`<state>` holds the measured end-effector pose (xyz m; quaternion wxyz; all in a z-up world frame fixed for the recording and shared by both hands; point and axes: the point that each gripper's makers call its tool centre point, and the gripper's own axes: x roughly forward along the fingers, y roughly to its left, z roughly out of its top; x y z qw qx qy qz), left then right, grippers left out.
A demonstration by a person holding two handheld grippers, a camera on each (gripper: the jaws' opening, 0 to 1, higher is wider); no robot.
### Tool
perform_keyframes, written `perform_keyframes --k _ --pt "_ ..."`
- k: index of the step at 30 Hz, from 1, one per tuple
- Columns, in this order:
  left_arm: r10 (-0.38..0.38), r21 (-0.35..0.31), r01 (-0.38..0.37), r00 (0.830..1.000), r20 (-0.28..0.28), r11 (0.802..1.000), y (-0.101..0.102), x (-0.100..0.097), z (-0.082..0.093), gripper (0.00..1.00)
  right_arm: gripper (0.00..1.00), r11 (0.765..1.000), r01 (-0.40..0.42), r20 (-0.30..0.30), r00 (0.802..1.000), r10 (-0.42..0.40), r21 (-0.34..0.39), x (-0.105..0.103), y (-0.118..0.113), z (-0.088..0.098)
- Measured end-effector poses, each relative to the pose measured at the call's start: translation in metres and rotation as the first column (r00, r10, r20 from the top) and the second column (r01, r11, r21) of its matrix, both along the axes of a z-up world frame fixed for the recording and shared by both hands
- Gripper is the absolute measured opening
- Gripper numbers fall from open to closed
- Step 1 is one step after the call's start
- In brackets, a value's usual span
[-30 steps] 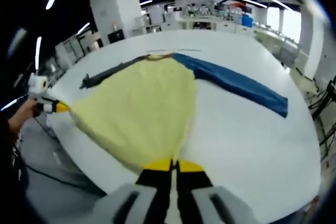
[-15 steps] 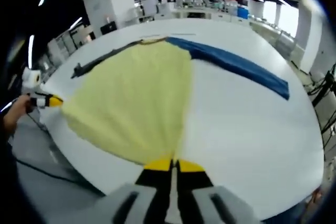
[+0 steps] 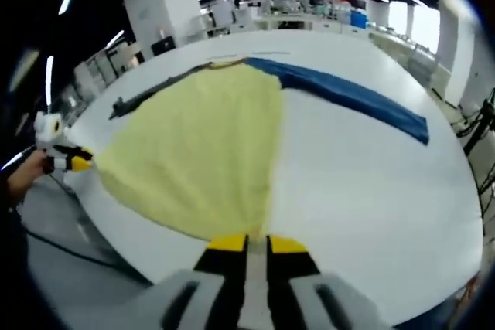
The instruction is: Fold the garment on the visible template until the final outline fits inside the template.
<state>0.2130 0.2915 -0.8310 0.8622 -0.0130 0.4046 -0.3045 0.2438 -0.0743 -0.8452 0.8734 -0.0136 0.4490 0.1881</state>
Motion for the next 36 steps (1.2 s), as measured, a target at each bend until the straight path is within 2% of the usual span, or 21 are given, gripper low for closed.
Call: perform_keyframes --k 3,8,11,13,14,20,22,23,24,25,28,33,36 --pt "-0.032 0.017 0.031 0.999 0.022 0.999 -0.005 0.004 -0.001 0.22 0.03 1.000 -0.009 -0.003 1.000 0.009 -0.017 0.002 -0.002 -0.005" --pt "-0.056 0.043 0.057 0.998 -0.024 0.997 -0.011 -0.001 -0.009 0.14 0.02 1.000 0.003 -0.009 1.000 -0.003 0.001 0.003 -0.002 -0.004" --pt "-0.028 0.027 0.029 0.999 -0.038 0.999 -0.013 -0.002 -0.008 0.05 0.02 1.000 0.013 -0.009 1.000 -0.013 0.006 0.003 -0.002 -0.004" --pt "-0.001 -0.012 0.000 1.000 -0.029 1.000 -0.014 0.001 -0.004 0.02 0.01 1.000 0.013 -0.006 1.000 -0.013 0.002 0.004 -0.003 -0.004" --pt "0.010 -0.030 -0.011 0.999 -0.048 0.999 -0.014 -0.001 -0.002 0.01 0.01 1.000 0.014 -0.007 1.000 -0.014 0.005 0.004 -0.002 -0.005" --pt "0.010 -0.020 -0.011 0.998 -0.056 1.000 -0.012 -0.005 0.002 0.01 0.00 0.999 0.032 -0.019 0.999 -0.032 0.011 0.004 -0.003 -0.006" --pt "0.030 0.009 -0.029 0.995 -0.096 1.000 -0.008 -0.011 -0.001 0.00 0.00 1.000 0.027 -0.021 0.999 -0.026 0.007 0.004 -0.001 -0.005" --pt "0.058 0.043 -0.052 0.987 -0.152 0.998 -0.003 -0.016 -0.007 0.00 0.00 1.000 0.027 -0.022 0.999 -0.027 0.005 0.004 -0.001 -0.005" --pt "0.067 0.050 -0.059 0.983 -0.171 0.997 -0.003 -0.018 -0.009 0.00 0.00 1.000 0.030 -0.023 0.999 -0.030 0.003 0.004 -0.001 -0.005" --pt "0.091 0.040 -0.085 0.980 -0.179 0.996 -0.004 -0.016 -0.010 0.00 0.00 0.999 0.033 -0.028 0.999 -0.033 0.002 0.004 -0.002 -0.006" --pt "0.102 0.040 -0.096 0.977 -0.189 0.995 -0.004 -0.012 -0.014 0.00 0.00 1.000 0.021 -0.041 0.999 -0.022 -0.010 0.001 -0.001 -0.006" --pt "0.138 0.051 -0.129 0.961 -0.239 0.990 -0.003 -0.018 -0.015 0.00 0.00 0.999 -0.007 -0.045 0.999 0.005 -0.035 -0.001 -0.002 -0.006" --pt "0.147 0.064 -0.136 0.958 -0.244 0.989 -0.001 -0.019 -0.015 0.00 0.00 0.998 -0.026 -0.046 0.999 0.024 -0.050 -0.004 0.000 -0.005"
